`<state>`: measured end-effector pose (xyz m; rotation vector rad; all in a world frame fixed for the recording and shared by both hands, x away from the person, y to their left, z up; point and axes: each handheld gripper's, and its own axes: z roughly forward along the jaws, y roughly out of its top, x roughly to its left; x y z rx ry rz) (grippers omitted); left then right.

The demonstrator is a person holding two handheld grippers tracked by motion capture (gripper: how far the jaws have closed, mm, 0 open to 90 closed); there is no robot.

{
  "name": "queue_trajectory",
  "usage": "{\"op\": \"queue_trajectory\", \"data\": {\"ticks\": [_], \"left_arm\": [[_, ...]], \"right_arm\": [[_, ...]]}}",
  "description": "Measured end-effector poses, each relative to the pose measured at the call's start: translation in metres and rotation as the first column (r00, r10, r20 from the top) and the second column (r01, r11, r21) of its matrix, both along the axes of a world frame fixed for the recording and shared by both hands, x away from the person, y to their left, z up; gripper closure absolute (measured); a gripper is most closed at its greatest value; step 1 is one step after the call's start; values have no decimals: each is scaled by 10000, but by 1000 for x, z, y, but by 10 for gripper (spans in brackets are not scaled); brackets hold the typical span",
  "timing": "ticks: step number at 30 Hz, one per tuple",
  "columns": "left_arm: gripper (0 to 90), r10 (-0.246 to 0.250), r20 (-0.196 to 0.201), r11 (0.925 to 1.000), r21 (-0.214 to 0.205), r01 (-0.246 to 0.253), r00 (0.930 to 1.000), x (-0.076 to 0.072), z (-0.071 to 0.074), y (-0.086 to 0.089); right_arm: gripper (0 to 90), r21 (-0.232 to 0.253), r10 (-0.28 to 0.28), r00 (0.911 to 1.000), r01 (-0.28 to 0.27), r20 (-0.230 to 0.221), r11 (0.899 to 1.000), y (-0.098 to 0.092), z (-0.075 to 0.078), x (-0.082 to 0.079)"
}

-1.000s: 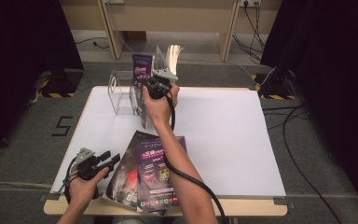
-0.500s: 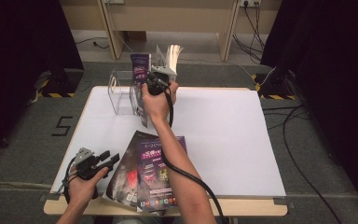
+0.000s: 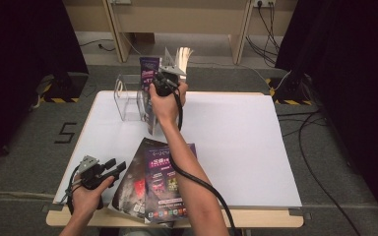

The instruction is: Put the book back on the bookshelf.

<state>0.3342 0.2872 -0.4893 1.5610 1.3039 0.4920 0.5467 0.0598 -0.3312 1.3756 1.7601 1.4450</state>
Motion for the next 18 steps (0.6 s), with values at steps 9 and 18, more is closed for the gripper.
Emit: {"op": "queue_trajectory", "data": {"ticks": [9,18], "left_arm": [[485,-27,-2,10000,19,27,10000,0,0,-1],[485,-37,10,10000,51,37,10000,0,0,-1]], "right_arm": [[828,396,246,9993,-235,-283,9989,-3,2,-3],[827,334,268,9994,-261,-216,9991,-2,2,-11]]}}
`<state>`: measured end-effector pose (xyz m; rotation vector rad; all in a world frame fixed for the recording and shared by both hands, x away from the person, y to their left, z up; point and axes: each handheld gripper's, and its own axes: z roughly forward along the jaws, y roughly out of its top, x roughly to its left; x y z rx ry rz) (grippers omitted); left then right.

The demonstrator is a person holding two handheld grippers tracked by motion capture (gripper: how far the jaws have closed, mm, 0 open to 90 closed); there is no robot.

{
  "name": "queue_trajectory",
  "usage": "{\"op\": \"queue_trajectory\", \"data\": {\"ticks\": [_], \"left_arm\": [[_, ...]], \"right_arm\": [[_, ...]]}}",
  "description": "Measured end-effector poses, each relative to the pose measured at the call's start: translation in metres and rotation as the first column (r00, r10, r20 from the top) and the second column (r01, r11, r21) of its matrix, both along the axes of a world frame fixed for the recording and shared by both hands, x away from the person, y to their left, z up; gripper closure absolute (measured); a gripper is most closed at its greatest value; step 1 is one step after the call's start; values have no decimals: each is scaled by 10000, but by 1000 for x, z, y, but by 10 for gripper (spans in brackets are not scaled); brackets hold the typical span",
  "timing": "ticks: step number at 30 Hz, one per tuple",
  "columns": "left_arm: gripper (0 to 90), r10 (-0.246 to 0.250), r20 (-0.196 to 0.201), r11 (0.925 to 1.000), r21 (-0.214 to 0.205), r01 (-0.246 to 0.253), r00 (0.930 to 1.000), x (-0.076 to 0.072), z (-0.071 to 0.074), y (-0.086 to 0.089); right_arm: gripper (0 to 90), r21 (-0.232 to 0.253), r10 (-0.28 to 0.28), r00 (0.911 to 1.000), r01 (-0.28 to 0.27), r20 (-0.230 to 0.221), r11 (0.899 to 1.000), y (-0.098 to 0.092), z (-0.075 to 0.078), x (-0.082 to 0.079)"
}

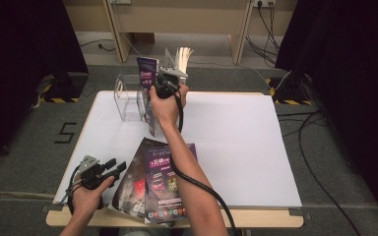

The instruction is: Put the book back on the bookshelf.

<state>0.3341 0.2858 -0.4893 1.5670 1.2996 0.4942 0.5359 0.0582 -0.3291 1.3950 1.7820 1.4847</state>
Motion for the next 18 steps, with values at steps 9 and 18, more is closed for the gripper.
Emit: {"op": "queue_trajectory", "data": {"ticks": [9,18], "left_arm": [[486,21,2,10000,-2,-21,10000,0,0,0],[485,40,26,10000,-55,-40,10000,0,0,0]], "right_arm": [[832,53,8,9999,-9,144,10000,2,-1,-4],[833,135,-17,9943,3,1070,9999,7,6,-4]]}}
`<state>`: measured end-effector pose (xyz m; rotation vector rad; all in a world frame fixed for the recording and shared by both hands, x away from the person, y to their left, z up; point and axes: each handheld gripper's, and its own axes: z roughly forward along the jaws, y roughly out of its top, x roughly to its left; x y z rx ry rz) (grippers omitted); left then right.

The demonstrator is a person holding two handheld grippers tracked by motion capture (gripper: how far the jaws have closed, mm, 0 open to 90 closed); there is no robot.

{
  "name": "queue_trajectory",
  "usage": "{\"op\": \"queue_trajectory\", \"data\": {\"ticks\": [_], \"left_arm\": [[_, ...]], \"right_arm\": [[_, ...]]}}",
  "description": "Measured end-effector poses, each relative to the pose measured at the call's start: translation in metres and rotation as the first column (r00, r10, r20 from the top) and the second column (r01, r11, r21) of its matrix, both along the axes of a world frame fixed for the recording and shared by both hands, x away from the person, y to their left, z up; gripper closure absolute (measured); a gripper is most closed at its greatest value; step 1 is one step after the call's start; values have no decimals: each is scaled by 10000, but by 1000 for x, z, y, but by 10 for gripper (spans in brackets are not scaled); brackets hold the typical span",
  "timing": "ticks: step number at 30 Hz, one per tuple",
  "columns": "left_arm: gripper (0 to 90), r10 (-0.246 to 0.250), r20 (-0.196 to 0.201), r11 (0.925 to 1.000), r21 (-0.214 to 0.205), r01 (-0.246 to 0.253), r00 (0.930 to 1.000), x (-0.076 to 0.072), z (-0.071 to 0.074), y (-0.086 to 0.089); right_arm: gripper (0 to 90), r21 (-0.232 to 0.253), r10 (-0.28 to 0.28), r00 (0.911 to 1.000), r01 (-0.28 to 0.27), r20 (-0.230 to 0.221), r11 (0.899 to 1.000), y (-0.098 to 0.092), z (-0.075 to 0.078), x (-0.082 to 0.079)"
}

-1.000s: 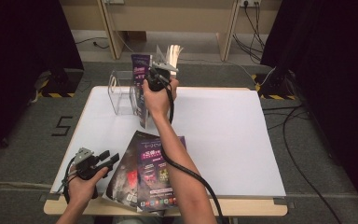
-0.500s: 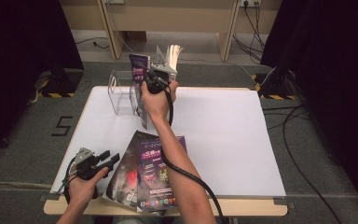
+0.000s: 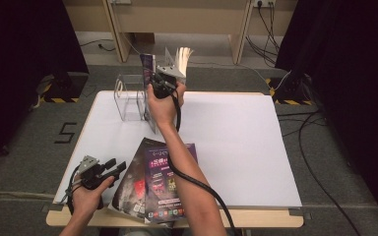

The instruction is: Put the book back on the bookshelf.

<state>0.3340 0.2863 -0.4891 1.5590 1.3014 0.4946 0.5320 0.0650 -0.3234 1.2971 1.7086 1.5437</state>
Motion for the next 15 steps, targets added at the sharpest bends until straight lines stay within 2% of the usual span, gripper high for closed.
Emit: {"op": "queue_trajectory", "data": {"ticks": [4,15], "left_arm": [[485,-2,-6,10000,-25,2,10000,0,0,1],[485,-8,-22,10000,-50,8,10000,1,0,2]], "right_arm": [[834,-132,20,9991,-14,428,9999,6,5,3],[834,-63,-131,9965,136,823,9999,13,14,21]]}}
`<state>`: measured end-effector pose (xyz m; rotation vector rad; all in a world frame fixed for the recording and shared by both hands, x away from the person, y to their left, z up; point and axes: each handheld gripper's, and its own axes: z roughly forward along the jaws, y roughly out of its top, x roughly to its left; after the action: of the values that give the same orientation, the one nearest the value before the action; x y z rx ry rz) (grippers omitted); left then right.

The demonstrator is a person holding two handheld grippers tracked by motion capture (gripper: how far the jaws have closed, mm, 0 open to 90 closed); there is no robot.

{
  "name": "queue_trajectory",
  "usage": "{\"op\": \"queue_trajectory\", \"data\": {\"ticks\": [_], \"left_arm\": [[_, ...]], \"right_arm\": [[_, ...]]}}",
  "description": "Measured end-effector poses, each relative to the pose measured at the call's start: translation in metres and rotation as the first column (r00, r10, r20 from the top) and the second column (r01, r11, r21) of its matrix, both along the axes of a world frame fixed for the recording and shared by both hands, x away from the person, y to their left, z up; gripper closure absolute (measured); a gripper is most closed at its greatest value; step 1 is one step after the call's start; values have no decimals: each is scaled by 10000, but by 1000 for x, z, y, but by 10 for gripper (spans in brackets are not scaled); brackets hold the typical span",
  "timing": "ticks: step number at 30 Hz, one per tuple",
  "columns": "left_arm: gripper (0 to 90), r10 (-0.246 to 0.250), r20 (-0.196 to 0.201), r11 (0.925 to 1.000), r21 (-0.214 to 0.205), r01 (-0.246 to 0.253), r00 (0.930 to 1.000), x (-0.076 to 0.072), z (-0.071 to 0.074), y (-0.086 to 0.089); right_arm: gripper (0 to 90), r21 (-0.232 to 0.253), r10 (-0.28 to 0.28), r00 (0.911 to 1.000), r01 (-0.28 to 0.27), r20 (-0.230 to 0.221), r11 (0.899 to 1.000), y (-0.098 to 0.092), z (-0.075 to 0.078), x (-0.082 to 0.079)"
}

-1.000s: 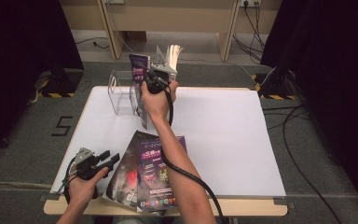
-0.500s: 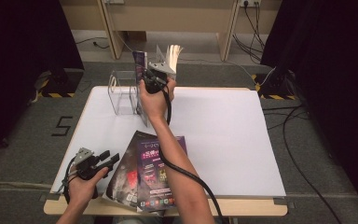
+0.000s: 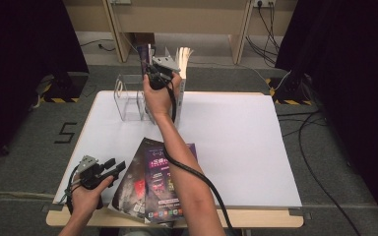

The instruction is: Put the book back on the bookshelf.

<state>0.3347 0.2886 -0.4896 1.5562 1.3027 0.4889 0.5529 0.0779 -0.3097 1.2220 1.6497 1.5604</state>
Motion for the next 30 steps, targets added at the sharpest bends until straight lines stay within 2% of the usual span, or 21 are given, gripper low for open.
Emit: {"op": "queue_trajectory", "data": {"ticks": [7,9,12,14,15,20,23,28,29,30], "left_arm": [[485,-48,-14,10000,5,48,10000,0,0,0],[486,-58,-23,10000,0,58,10000,0,-1,0],[486,-84,-61,10000,11,84,9999,0,-2,0],[486,-93,-41,10000,4,93,9999,0,-2,-1],[486,-94,-42,10000,1,94,9999,0,-2,-2],[485,-60,-65,10000,-15,60,10000,0,-2,-1],[486,-50,-40,10000,21,50,10000,-1,-1,-1],[485,-43,-23,10000,7,43,10000,-1,0,-1],[485,-49,-29,10000,8,49,10000,-1,0,-1],[486,-48,-35,10000,5,48,10000,-1,-1,-1]], "right_arm": [[833,260,-212,9997,208,125,9994,2,4,10],[833,192,-268,9993,263,243,9995,1,3,13],[831,56,-366,9990,364,264,9993,1,-5,15],[831,-124,-363,9993,365,127,9993,2,-13,15],[830,-172,-343,9993,346,153,9993,2,-19,13],[827,-243,-477,9986,483,248,9985,-4,-24,0],[823,-301,-580,9983,583,95,9978,-7,-26,-8],[805,-316,-372,9987,361,-356,9988,-12,-32,-16],[793,-115,-299,9985,294,-457,9995,-13,-34,-17],[774,-162,-301,9985,294,-463,9994,-14,-36,-17]]}}
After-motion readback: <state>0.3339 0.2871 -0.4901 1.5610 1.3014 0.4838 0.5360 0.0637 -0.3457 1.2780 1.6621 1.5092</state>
